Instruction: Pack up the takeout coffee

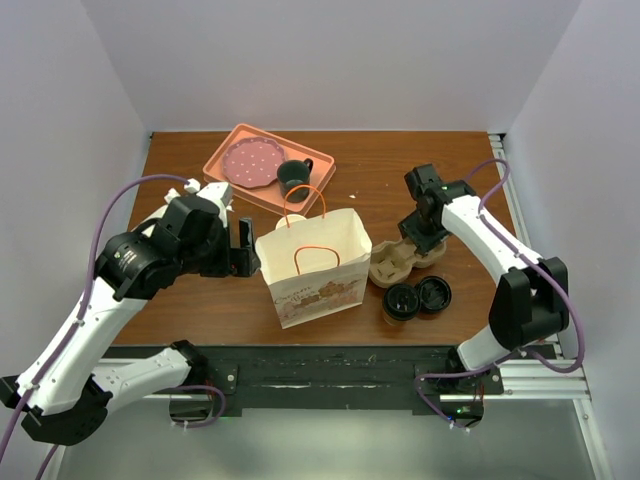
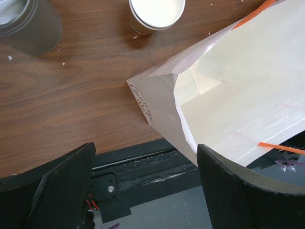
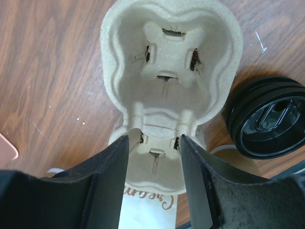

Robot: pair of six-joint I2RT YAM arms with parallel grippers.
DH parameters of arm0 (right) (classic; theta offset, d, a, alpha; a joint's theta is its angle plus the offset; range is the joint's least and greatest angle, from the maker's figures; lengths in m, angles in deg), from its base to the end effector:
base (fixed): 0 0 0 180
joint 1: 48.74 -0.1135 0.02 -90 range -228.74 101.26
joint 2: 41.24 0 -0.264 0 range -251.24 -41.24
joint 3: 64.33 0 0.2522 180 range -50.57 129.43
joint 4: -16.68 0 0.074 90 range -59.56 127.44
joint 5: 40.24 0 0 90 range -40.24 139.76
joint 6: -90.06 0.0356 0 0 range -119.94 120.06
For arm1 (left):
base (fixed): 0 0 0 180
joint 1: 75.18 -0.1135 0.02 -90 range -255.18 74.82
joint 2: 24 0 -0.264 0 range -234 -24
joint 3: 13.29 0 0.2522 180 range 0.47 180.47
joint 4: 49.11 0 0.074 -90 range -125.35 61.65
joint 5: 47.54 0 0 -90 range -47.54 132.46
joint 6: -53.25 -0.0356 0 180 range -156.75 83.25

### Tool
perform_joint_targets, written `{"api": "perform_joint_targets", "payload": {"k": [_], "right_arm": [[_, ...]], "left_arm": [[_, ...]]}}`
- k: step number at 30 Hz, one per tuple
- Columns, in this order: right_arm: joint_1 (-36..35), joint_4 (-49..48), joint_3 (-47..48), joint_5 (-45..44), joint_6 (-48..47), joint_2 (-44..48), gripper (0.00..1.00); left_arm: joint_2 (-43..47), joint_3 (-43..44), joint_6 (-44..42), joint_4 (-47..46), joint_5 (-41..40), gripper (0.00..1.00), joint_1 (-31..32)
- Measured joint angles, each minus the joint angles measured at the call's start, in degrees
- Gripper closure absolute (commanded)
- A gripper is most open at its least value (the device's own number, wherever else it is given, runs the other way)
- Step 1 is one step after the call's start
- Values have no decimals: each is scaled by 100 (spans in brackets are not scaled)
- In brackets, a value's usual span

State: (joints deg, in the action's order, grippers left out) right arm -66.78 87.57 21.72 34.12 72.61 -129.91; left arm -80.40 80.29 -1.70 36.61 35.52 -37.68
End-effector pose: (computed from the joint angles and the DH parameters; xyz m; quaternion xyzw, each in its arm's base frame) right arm 0.2849 0.0827 0.2621 0.4663 0.8627 0.0063 0.1956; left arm 0.1194 -0.0862 0.4039 -0.0015 0.9338 -0.1634 0.3183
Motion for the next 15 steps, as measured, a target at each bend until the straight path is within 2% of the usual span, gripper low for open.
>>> {"api": "perform_joint_targets", "payload": {"k": [15], "right_arm": [[-155,9,-168,-76,483,-291,49]], "left_arm": [[13,63,-31,197,-133,7,0]]}}
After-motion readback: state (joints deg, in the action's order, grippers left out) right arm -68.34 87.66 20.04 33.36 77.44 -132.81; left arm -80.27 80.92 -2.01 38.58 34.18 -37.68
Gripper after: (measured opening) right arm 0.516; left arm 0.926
